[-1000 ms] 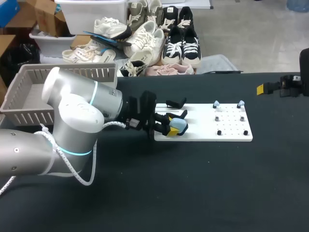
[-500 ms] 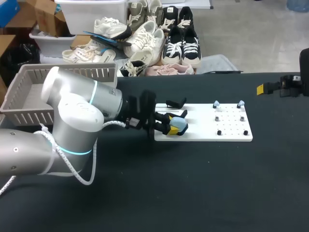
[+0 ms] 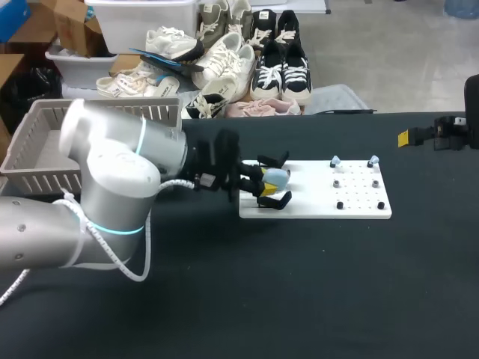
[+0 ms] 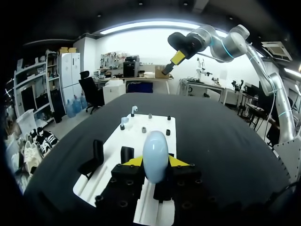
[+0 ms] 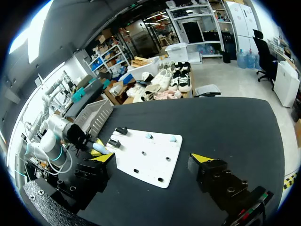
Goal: Pick up each earbud case from the left stands, insert the matching earbuds, close the lid, and place the case in the box.
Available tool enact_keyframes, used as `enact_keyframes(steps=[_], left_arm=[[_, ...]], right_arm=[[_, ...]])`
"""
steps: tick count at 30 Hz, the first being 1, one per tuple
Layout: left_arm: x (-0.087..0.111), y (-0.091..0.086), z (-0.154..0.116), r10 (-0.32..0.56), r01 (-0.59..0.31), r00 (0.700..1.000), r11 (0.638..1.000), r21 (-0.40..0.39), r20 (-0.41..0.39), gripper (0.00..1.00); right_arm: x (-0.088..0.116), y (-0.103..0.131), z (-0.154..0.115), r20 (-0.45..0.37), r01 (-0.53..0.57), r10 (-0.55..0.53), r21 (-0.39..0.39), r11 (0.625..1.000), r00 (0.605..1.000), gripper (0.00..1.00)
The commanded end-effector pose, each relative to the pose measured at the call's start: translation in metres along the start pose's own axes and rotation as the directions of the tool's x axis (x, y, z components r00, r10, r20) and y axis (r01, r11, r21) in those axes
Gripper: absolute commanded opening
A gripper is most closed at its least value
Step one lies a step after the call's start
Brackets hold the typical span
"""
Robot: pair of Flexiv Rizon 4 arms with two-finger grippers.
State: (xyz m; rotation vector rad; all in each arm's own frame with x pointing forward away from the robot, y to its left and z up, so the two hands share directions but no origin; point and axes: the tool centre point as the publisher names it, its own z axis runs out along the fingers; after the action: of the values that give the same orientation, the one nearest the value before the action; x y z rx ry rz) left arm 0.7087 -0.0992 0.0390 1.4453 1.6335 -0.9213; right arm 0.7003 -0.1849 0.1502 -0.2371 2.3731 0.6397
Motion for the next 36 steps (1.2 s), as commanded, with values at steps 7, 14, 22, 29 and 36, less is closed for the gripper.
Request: enact_keyframes(steps=[7,14,22,29,36], left_arm=[[-0.024,-0.001,-0.003,0.037,-0.035,0.999,0.999,-0.038,0.031,0.00],[-0.043,0.001,0.002,0.040,-0.036,0.998,0.997,-0.067,0.054,0.00],[-0.067,0.006,0.019,0.062,-0.054,0.995,0.994,-0.091,0.081,0.00],[-0.080,0.005,0.034,0.077,-0.070,0.994,0.993,-0.090,0.082,0.00],[-0.088,0.009,0.039,0.083,-0.075,0.993,0.993,-0.094,0.083,0.00]], right_arm=[[-0.007,0.015,0.020,-0.101,0.086,-0.093,-0.068,0.994,0.990,1.00],[-0.002,0.030,0.036,-0.134,0.129,-0.145,-0.120,0.984,0.980,1.00],[0.000,0.054,0.060,-0.230,0.181,-0.217,-0.166,0.969,0.949,1.00],[0.000,0.073,0.076,-0.285,0.227,-0.276,-0.193,0.955,0.918,1.00],[0.003,0.078,0.079,-0.275,0.231,-0.284,-0.209,0.950,0.919,1.00]])
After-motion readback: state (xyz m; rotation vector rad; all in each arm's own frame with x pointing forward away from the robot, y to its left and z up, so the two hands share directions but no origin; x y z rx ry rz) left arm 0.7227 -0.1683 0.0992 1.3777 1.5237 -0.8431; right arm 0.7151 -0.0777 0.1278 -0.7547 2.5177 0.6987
